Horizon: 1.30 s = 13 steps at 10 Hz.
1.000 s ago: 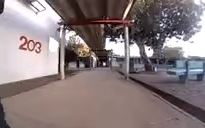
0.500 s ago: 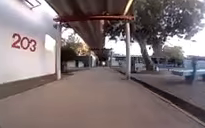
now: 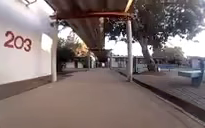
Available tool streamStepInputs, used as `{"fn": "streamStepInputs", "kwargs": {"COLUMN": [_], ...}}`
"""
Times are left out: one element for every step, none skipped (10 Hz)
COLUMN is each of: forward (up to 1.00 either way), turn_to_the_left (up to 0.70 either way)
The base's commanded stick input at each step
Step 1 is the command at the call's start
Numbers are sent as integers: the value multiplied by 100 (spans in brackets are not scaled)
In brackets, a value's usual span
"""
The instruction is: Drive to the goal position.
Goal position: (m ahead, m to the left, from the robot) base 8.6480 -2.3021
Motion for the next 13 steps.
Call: {"fn": "streamStepInputs", "kwargs": {"forward": [70, 70, 70, 70, 70, 70, 70, 70, 70, 70, 70, 70, 70], "turn_to_the_left": [0, 0, 0, 0, 0, 0, 0, 0, 0, 0, 0, 0, 0]}}
